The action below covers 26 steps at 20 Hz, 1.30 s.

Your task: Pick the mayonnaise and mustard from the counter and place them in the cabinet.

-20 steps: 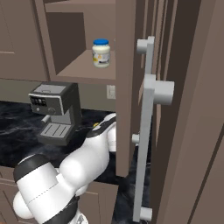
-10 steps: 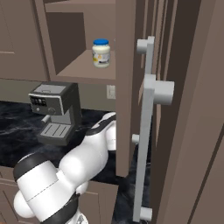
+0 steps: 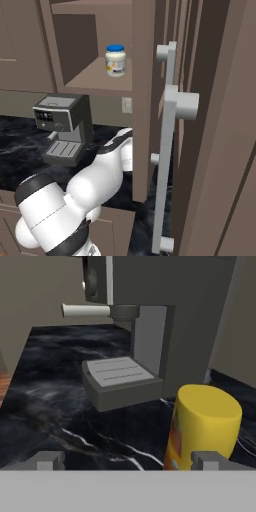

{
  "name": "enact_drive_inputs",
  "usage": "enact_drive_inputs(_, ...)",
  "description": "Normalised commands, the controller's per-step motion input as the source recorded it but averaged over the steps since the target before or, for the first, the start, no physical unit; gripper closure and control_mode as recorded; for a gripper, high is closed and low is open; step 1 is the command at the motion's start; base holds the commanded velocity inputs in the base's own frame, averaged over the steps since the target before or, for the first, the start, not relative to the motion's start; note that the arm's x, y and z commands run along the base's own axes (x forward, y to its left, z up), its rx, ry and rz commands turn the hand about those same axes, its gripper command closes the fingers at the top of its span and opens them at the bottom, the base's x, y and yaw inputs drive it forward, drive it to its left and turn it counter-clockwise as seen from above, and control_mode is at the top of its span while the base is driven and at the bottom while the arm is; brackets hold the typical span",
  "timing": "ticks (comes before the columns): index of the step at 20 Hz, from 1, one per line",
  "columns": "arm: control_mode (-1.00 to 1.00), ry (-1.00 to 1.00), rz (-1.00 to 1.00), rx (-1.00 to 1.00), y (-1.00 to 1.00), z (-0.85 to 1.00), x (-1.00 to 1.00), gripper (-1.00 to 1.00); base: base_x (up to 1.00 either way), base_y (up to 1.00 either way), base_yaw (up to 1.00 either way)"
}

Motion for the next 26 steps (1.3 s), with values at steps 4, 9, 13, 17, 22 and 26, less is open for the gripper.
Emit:
enact_drive_inputs(4, -1.00, 0.00, 0.00, 0.00, 0.00, 0.00, 0.07, -1.00, 0.00, 0.00, 0.00)
enact_drive_inputs(9, -1.00, 0.00, 0.00, 0.00, 0.00, 0.00, 0.13, -1.00, 0.00, 0.00, 0.00)
enact_drive_inputs(13, -1.00, 0.00, 0.00, 0.00, 0.00, 0.00, 0.12, -1.00, 0.00, 0.00, 0.00)
enact_drive_inputs(17, -1.00, 0.00, 0.00, 0.00, 0.00, 0.00, 0.11, -1.00, 0.00, 0.00, 0.00)
enact_drive_inputs(22, -1.00, 0.00, 0.00, 0.00, 0.00, 0.00, 0.13, -1.00, 0.00, 0.00, 0.00)
enact_drive_inputs(26, -1.00, 0.00, 0.00, 0.02, 0.00, 0.00, 0.16, -1.00, 0.00, 0.00, 0.00)
